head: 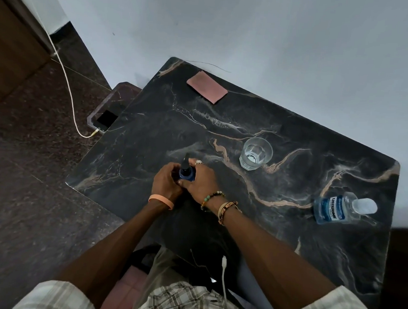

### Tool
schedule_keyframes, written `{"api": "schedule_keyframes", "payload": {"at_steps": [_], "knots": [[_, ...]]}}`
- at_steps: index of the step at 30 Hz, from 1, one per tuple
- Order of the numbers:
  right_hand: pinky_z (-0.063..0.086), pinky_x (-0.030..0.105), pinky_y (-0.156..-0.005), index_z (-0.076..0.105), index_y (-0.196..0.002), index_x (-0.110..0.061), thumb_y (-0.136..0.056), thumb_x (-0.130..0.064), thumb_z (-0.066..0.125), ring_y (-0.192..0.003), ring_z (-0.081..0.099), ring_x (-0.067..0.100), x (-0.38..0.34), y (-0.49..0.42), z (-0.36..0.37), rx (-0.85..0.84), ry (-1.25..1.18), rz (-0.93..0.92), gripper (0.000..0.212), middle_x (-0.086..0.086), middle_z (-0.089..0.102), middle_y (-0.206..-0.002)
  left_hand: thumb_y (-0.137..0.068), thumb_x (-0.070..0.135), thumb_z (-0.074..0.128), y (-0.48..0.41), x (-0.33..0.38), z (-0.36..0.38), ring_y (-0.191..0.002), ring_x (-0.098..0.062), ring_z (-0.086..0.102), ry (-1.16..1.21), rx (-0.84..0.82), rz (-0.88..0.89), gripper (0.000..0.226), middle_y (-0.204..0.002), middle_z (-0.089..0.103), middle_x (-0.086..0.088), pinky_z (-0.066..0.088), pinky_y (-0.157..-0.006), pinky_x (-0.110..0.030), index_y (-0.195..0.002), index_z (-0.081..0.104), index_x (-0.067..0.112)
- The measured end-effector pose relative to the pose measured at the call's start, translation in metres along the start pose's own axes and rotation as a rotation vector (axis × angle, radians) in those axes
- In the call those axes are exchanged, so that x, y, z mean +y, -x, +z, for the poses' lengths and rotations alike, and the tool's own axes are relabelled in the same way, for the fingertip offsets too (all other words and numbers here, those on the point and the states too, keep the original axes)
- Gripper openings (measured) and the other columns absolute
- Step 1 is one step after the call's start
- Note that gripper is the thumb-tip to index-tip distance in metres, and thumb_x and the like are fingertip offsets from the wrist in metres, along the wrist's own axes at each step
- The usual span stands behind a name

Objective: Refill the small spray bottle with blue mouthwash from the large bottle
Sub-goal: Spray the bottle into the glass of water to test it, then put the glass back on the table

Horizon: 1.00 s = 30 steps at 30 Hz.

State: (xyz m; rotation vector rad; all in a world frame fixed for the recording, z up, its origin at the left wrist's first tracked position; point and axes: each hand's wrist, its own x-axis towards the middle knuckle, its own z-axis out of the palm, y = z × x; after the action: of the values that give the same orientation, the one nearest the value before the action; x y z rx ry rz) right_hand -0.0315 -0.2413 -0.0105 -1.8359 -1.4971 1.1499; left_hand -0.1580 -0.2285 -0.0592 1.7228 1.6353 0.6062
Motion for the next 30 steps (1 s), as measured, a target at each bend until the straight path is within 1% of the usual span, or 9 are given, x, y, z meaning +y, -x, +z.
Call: {"api": "schedule_keyframes", "payload": {"at_steps": [2,5,8,10,13,17,22,26,30], "knots": [[0.039,0.021,-0.1,0.052,-0.134,-0.011,-0.072,-0.013,0.083,-0.122,0.055,0.02,0.002,0.001,-0.001,-0.006,-0.019,0.009,0.069,0.007,0.059,-0.131,-0.072,0.013,0.078,0.001,0.0,-0.001,-0.085,-0.018,0.062,-0.019,0.007,0.016,0.033,-0.094,0.066,-0.004,0.051,-0.078,-0.029,-0.1,0.062,0.013],[0.044,0.031,-0.104,0.047,-0.138,-0.014,-0.067,-0.026,0.087,-0.124,0.052,0.019,0.007,0.005,-0.008,-0.023,-0.054,0.021,0.083,0.005,0.056,-0.136,-0.073,0.019,0.079,0.002,0.001,-0.003,-0.092,-0.015,0.059,-0.046,-0.034,0.044,0.041,-0.102,0.064,0.0,0.046,-0.081,-0.025,-0.109,0.062,0.015],[0.049,0.029,-0.097,0.049,-0.137,-0.018,-0.064,-0.047,0.086,-0.117,0.055,0.013,0.015,0.014,-0.017,0.032,-0.052,0.001,0.086,0.0,0.058,-0.13,-0.067,0.023,0.084,0.015,-0.002,-0.004,-0.088,-0.006,0.053,-0.05,-0.035,-0.076,0.054,-0.105,0.055,0.006,0.042,-0.075,-0.017,-0.112,0.055,0.019],[0.052,0.022,-0.084,0.055,-0.13,-0.023,-0.065,-0.06,0.079,-0.101,0.058,0.005,0.022,0.024,-0.026,0.121,-0.05,-0.015,0.078,-0.007,0.062,-0.114,-0.066,0.023,0.085,0.034,-0.005,-0.003,-0.08,-0.007,0.055,-0.036,-0.015,-0.21,0.048,-0.096,0.056,0.005,0.042,-0.066,-0.018,-0.101,0.052,0.023],[0.052,0.015,-0.061,0.065,-0.107,-0.029,-0.071,-0.07,0.067,-0.072,0.059,0.0,0.037,0.039,-0.044,0.292,-0.012,-0.051,0.054,-0.015,0.062,-0.082,-0.066,0.029,0.085,0.058,0.0,0.001,-0.072,-0.012,0.059,-0.021,-0.211,-0.319,0.037,-0.079,0.059,0.004,0.043,-0.06,-0.024,-0.085,0.054,0.029],[0.055,0.026,-0.055,0.067,-0.093,-0.029,-0.074,-0.04,0.072,-0.058,0.059,0.0,0.067,0.051,-0.075,0.501,-0.029,0.031,0.022,-0.012,0.061,-0.063,-0.069,0.025,0.084,0.059,0.031,0.016,-0.076,-0.008,0.063,0.079,-0.464,-0.211,0.032,-0.081,0.064,0.005,0.049,-0.07,-0.024,-0.09,0.06,0.026],[0.056,0.029,-0.072,0.047,-0.132,-0.021,-0.065,-0.026,0.078,-0.08,0.065,0.008,0.097,0.047,-0.113,0.651,-0.065,0.238,0.074,-0.007,0.064,-0.098,-0.072,0.027,0.081,0.019,0.089,0.052,-0.1,-0.011,0.059,0.133,-0.409,-0.097,0.054,-0.112,0.061,0.005,0.051,-0.087,-0.029,-0.117,0.052,0.026],[0.046,0.04,-0.102,0.023,-0.149,-0.015,-0.057,-0.037,0.09,-0.128,0.049,0.025,0.104,0.022,-0.135,0.486,-0.029,0.306,0.117,0.012,0.048,-0.141,-0.066,0.028,0.086,-0.023,0.131,0.077,-0.13,-0.023,0.044,0.064,-0.273,-0.041,0.092,-0.143,0.046,-0.007,0.039,-0.108,-0.04,-0.142,0.035,0.016],[0.042,0.041,-0.107,0.018,-0.152,-0.016,-0.058,-0.031,0.092,-0.135,0.041,0.027,0.105,-0.001,-0.143,0.373,-0.042,0.328,0.121,0.01,0.038,-0.151,-0.068,0.025,0.086,-0.054,0.152,0.09,-0.14,-0.027,0.032,-0.009,-0.318,-0.016,0.104,-0.152,0.034,-0.011,0.03,-0.112,-0.039,-0.149,0.022,0.011]]}}
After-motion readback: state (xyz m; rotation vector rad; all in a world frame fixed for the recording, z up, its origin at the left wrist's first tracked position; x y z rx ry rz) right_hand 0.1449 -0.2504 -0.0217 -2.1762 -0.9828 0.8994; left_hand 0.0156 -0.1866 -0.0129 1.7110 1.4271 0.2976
